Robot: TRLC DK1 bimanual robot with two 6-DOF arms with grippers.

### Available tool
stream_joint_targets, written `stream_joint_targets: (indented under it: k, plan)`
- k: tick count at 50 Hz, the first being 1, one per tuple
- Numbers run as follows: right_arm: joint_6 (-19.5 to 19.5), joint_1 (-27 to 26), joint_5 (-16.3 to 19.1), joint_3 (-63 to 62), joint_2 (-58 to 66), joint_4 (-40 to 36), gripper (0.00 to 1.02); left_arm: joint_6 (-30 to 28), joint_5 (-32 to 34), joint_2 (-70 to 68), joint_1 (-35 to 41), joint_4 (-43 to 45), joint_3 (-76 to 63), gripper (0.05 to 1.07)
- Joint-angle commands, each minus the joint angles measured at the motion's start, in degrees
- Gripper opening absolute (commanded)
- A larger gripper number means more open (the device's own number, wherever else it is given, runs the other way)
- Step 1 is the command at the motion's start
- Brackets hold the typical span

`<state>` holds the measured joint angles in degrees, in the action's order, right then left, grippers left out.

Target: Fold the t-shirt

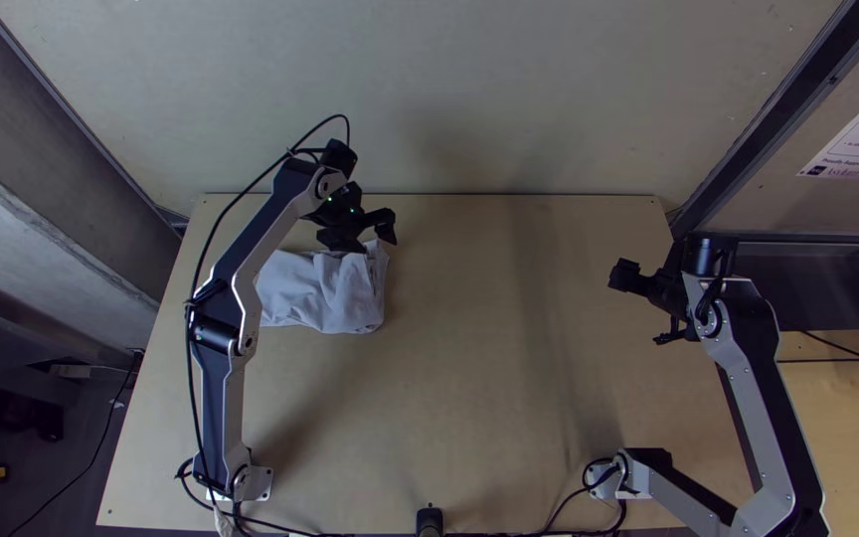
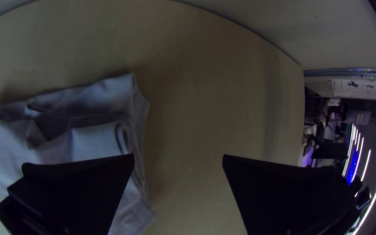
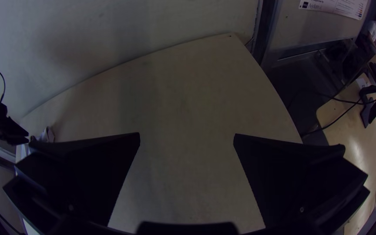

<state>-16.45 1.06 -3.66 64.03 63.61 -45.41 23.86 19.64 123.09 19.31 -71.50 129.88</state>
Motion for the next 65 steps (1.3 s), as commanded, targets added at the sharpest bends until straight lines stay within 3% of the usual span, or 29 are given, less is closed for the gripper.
stream_joint_targets:
  k: [1,12,27,36,42,50,55,59,65]
  plan:
    - [0.5,0.3,-0.2,2.6,-0.6,0.6,0.99,-2.9,-1.9,-6.5,-1.1,-1.4,-0.1,1.03]
    - [2.8,2.1,-0.3,7.1,0.3,0.7,0.99,-8.3,-5.8,-14.4,-4.6,-2.8,-1.2,1.03]
    - [15.0,2.3,-0.3,15.5,1.1,4.2,0.99,-15.2,-14.2,-29.0,-11.9,0.0,-4.8,1.03]
    - [14.1,2.3,-0.3,21.2,0.9,5.1,0.99,-19.0,-14.8,-36.9,-19.0,4.4,-6.3,1.03]
    - [14.5,2.5,-0.3,23.6,-0.2,5.4,0.99,-20.0,-15.9,-43.4,-22.7,10.7,-12.7,1.03]
    - [16.8,3.2,-0.3,23.8,-3.4,7.6,0.99,-23.4,-15.8,-56.1,-27.2,25.6,-30.1,1.03]
    - [16.8,3.2,-0.4,18.9,-8.9,15.3,0.99,-25.4,-15.8,-63.2,-28.6,31.7,-38.9,1.03]
    - [19.0,3.2,-0.4,12.5,-14.9,24.4,0.99,-25.6,-15.8,-69.0,-29.3,37.9,-46.0,1.03]
    - [20.7,3.6,-0.4,7.7,-20.6,25.5,0.99,-25.4,-15.8,-78.5,-30.4,47.0,-57.4,1.03]
